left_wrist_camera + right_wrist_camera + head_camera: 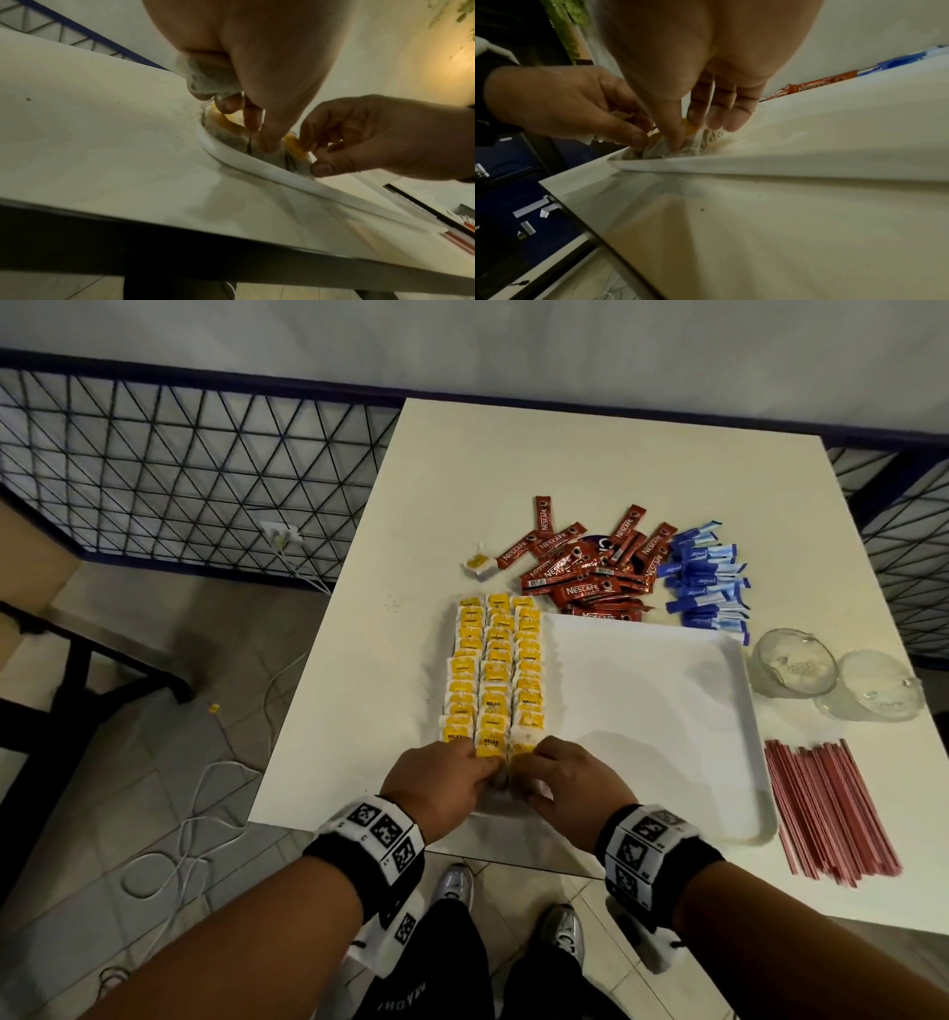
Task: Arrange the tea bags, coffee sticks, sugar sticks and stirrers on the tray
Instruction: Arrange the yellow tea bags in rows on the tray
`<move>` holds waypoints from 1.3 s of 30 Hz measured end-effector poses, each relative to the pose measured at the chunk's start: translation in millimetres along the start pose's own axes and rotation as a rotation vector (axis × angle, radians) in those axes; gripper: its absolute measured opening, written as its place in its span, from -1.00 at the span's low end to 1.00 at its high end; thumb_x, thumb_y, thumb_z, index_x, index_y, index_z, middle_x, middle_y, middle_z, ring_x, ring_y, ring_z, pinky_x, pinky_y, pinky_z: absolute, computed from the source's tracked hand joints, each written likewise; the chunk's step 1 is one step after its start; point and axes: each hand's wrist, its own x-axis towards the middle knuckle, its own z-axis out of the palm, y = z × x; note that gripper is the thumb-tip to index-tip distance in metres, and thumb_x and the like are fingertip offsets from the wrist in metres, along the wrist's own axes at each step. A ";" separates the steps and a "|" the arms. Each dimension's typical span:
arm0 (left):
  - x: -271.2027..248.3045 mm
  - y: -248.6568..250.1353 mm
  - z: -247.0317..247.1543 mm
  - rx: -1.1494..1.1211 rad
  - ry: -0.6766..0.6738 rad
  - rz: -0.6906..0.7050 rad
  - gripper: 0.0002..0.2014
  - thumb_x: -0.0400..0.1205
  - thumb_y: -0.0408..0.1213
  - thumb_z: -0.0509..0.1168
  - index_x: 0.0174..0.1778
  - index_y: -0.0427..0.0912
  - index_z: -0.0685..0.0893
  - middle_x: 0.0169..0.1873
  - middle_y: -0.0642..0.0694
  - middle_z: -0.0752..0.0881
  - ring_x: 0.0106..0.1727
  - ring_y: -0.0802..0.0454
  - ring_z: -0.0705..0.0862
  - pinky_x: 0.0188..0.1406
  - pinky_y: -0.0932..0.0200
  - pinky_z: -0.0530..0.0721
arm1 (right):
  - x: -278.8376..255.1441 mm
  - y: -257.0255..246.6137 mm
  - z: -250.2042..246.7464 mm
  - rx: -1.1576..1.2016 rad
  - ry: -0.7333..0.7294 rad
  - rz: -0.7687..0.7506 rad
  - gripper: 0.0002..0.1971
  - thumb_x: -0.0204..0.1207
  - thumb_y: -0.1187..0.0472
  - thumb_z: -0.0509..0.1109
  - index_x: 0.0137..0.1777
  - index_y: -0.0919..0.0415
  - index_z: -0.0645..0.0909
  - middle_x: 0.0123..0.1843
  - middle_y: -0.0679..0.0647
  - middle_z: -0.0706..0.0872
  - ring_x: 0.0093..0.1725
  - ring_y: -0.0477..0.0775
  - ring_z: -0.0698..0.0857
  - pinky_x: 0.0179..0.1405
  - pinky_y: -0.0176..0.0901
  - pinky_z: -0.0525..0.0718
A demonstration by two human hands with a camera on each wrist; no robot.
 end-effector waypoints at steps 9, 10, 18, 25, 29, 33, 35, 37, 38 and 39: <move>8.2 -6.8 6.8 0.010 -0.053 -0.005 -0.56 0.74 0.06 0.06 0.57 0.25 0.33 0.24 -0.02 0.53 0.23 -0.12 0.59 -0.01 0.11 0.51 | 3.2 -0.4 1.5 -0.138 -0.082 0.037 -0.60 0.37 -0.10 0.14 -0.01 0.14 0.63 -0.11 0.12 0.63 -0.18 0.27 0.67 -0.29 0.10 0.70; 8.8 -8.4 6.9 0.010 -0.065 0.003 -0.56 0.74 0.06 0.07 0.57 0.25 0.33 0.23 -0.02 0.53 0.22 -0.11 0.59 -0.01 0.11 0.52 | 4.1 -0.4 1.0 -0.137 -0.092 0.044 -0.57 0.38 -0.10 0.14 0.03 0.16 0.64 -0.06 0.14 0.63 -0.14 0.29 0.66 -0.25 0.13 0.71; 12.3 -14.7 7.8 0.011 -0.093 0.041 -0.59 0.72 0.06 0.11 0.52 0.23 0.42 0.21 -0.04 0.52 0.20 -0.10 0.60 0.01 0.07 0.57 | 10.9 -1.7 -1.7 -0.115 -0.117 0.095 -0.55 0.50 0.02 0.37 0.33 0.24 0.54 0.33 0.19 0.48 0.22 0.30 0.56 0.14 0.10 0.63; 14.2 -16.8 9.8 0.031 -0.055 0.058 -0.60 0.73 0.04 0.11 0.51 0.21 0.43 0.24 -0.03 0.52 0.23 -0.08 0.58 -0.02 0.10 0.52 | 12.6 -0.7 0.9 -0.074 -0.114 0.086 -0.58 0.50 0.04 0.37 0.32 0.20 0.54 0.32 0.16 0.48 0.23 0.26 0.56 0.17 0.06 0.60; 13.4 -17.7 7.7 0.042 -0.039 0.065 -0.58 0.70 0.10 0.13 0.50 0.21 0.45 0.22 -0.02 0.54 0.21 -0.08 0.60 0.01 0.09 0.56 | 12.3 -1.0 0.4 -0.082 -0.084 0.073 -0.59 0.47 0.03 0.40 0.27 0.21 0.58 0.28 0.18 0.52 0.18 0.30 0.59 0.09 0.09 0.64; 11.5 -14.7 -0.6 -0.473 0.207 -0.031 -0.52 0.53 0.28 0.27 0.27 0.10 0.70 -0.09 0.00 0.68 -0.21 0.24 0.63 -0.05 0.15 0.64 | 9.7 -5.0 -7.8 -0.075 0.046 0.036 -0.56 0.33 -0.13 0.34 0.06 0.18 0.65 0.07 0.17 0.63 -0.07 0.32 0.66 -0.19 0.07 0.70; 11.9 -11.7 -11.6 -1.132 0.336 -0.240 -0.52 0.55 0.26 0.24 0.12 -0.04 0.73 -0.24 -0.03 0.68 -0.44 0.28 0.54 -0.29 0.11 0.59 | 11.5 -8.8 -17.1 -0.003 0.118 0.032 -0.58 0.34 -0.10 0.35 0.10 0.14 0.65 0.08 0.13 0.64 -0.05 0.27 0.67 -0.15 0.06 0.71; 11.5 -10.9 -23.0 -1.874 0.185 -0.427 -0.33 0.52 0.38 0.04 0.12 -0.15 0.67 -0.30 -0.11 0.62 -0.49 0.09 0.49 -0.44 0.19 0.39 | 14.6 -15.2 -27.6 0.105 0.208 -0.006 -0.67 0.40 -0.01 0.40 0.10 0.12 0.65 0.08 0.09 0.64 -0.06 0.13 0.66 -0.14 -0.01 0.69; 9.5 -11.7 -27.9 -2.088 0.113 -0.463 -0.24 0.53 0.44 -0.04 0.16 -0.18 0.65 -0.29 -0.14 0.62 -0.45 0.01 0.50 -0.41 0.19 0.37 | 16.6 -19.3 -32.6 0.154 0.251 -0.035 -0.71 0.43 0.02 0.40 0.09 0.12 0.65 0.06 0.07 0.64 -0.12 -0.01 0.62 -0.16 -0.10 0.66; 8.7 -11.8 -30.8 -2.214 0.083 -0.471 -0.18 0.54 0.48 -0.10 0.19 -0.20 0.64 -0.26 -0.17 0.64 -0.41 -0.05 0.52 -0.38 0.17 0.41 | 18.4 -23.2 -36.6 0.190 0.287 -0.074 -0.75 0.45 0.06 0.41 0.07 0.13 0.66 0.04 0.05 0.64 -0.17 -0.17 0.51 -0.18 -0.24 0.58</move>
